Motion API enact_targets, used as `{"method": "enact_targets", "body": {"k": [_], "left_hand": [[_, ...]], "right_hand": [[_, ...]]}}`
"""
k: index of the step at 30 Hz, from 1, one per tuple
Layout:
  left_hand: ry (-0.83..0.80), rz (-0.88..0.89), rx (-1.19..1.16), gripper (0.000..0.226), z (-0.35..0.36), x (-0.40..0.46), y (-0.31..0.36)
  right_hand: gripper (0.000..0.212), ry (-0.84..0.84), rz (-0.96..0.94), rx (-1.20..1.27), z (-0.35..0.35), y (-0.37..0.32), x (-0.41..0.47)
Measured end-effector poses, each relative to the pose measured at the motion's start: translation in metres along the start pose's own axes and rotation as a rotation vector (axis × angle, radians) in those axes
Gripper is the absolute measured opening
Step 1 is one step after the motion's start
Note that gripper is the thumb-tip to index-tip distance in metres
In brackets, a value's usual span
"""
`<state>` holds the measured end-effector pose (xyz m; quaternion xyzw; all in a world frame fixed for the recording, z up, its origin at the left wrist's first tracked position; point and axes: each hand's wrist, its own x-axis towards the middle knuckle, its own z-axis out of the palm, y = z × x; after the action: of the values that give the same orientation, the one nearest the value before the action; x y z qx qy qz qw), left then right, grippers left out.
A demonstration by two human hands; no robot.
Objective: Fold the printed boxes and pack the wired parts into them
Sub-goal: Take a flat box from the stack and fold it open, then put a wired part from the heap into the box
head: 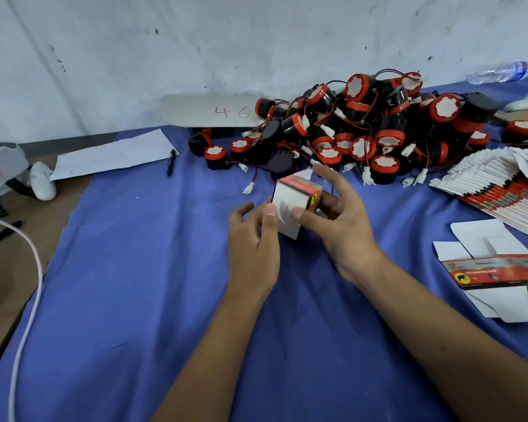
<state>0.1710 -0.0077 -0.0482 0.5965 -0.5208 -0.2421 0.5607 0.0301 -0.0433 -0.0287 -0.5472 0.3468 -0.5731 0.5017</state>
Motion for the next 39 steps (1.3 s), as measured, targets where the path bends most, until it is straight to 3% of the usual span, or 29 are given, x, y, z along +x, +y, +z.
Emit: {"method": "enact_targets", "body": {"k": [3, 6, 9, 12, 19, 23, 25, 27, 30, 33, 36, 39], "left_hand": [[0.035, 0.072, -0.017, 0.051, -0.005, 0.003, 0.004], [-0.053, 0.096, -0.032, 0.046, -0.008, 0.006, 0.002], [-0.059, 0.077, -0.038, 0.029, -0.008, 0.006, -0.001], [-0.051, 0.083, 0.056, 0.023, -0.01, 0.01, -0.005], [0.049, 0.03, 0.157, 0.037, -0.01, 0.012, -0.011], [0.068, -0.025, 0.163, 0.054, -0.003, 0.015, -0.003], [0.03, -0.04, 0.256, 0.062, 0.007, 0.025, 0.004], [-0.003, -0.02, 0.352, 0.051, 0.014, 0.036, 0.008], [0.042, -0.005, 0.373, 0.015, 0.01, 0.043, 0.005], [0.2, 0.002, 0.406, 0.019, -0.004, 0.044, -0.006], [0.271, -0.016, 0.428, 0.014, -0.014, 0.044, -0.009], [0.244, -0.01, 0.414, 0.01, -0.017, 0.042, -0.01]], "right_hand": [[0.079, -0.021, -0.405, -0.811, 0.0, 0.006, 0.0], [0.09, -0.275, -0.478, -1.099, 0.01, 0.01, 0.001], [0.083, -0.436, -0.45, -0.961, 0.009, 0.012, -0.001], [0.073, -0.247, -0.436, -0.728, 0.003, 0.009, -0.003], [0.028, 0.17, -0.675, -0.652, 0.004, 0.003, 0.0], [0.024, 0.415, -0.387, -0.525, 0.001, 0.001, 0.023], [0.027, 0.425, -0.175, -0.446, -0.001, 0.005, 0.052], [0.031, 0.355, -0.027, -0.484, -0.004, 0.009, 0.084], [0.033, 0.154, -0.052, -0.714, -0.007, 0.011, 0.12], [0.037, -0.158, -0.271, -1.152, 0.0, 0.011, 0.143], [0.067, -0.455, -0.291, -1.463, 0.015, 0.016, 0.148], [0.061, -0.475, -0.272, -1.574, 0.021, 0.025, 0.141]]}}
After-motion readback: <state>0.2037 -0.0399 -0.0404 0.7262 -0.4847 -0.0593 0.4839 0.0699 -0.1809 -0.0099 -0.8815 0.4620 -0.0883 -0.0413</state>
